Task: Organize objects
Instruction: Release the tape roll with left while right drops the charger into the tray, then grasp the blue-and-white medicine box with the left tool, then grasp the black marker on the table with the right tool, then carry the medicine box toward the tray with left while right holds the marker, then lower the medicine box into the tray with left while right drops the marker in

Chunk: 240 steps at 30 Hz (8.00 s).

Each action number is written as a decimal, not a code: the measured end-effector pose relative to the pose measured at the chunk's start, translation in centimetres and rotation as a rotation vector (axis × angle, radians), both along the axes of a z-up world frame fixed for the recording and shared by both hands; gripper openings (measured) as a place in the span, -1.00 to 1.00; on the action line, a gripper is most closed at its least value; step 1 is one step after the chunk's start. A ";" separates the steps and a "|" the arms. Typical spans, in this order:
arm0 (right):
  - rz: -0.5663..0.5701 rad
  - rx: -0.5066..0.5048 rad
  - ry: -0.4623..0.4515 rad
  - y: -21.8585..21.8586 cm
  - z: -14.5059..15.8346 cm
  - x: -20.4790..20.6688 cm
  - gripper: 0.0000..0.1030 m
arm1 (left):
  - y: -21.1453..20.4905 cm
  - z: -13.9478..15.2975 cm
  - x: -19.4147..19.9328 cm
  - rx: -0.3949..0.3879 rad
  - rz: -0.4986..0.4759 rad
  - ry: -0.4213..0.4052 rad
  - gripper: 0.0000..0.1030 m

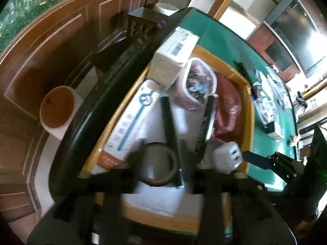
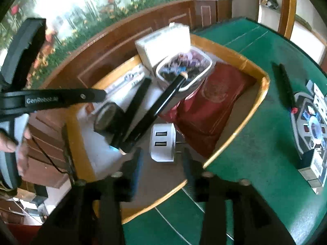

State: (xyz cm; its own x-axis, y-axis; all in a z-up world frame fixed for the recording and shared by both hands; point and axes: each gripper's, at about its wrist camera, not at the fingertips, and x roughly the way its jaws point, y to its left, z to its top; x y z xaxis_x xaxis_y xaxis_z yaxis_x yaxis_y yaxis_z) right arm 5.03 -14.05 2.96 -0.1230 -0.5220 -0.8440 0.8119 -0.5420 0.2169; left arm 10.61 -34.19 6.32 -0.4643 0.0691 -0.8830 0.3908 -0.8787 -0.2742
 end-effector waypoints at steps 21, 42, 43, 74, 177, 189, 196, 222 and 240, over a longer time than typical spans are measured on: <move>-0.564 -0.101 -0.060 21.4 0.9 -2.7 0.61 | 22.2 1.5 -11.2 0.062 -0.662 -0.052 0.52; -0.850 -0.069 -0.054 35.0 0.9 -1.5 0.61 | 34.0 -4.3 -22.1 -0.189 -1.168 -0.041 0.52; -0.854 -0.060 -0.047 35.5 0.9 -1.8 0.61 | 34.0 -4.7 -22.2 -0.185 -1.166 -0.056 0.52; -0.809 0.281 0.017 48.0 -3.6 -17.9 -0.75 | 32.5 -5.3 -11.2 0.114 -0.833 -0.215 -0.36; -0.350 -0.010 -0.206 9.5 0.1 -3.8 -0.76 | 7.6 0.4 1.5 0.163 -0.298 -0.056 -0.35; -0.404 -0.064 -0.311 6.5 0.7 -5.1 -0.76 | 5.9 -1.0 1.3 0.167 -0.270 -0.087 -0.35; -0.501 -0.090 -0.374 4.8 0.4 -7.1 -0.76 | 5.9 -1.7 0.8 0.189 -0.286 -0.098 -0.35; -0.567 -0.079 -0.358 1.8 -2.0 -5.7 -0.75 | 3.4 -3.9 -0.6 0.142 -0.346 -0.186 -0.35; -0.522 -0.041 -0.307 1.6 -1.7 -4.1 -0.75 | 1.9 -4.3 -3.3 0.071 -0.309 -0.156 -0.34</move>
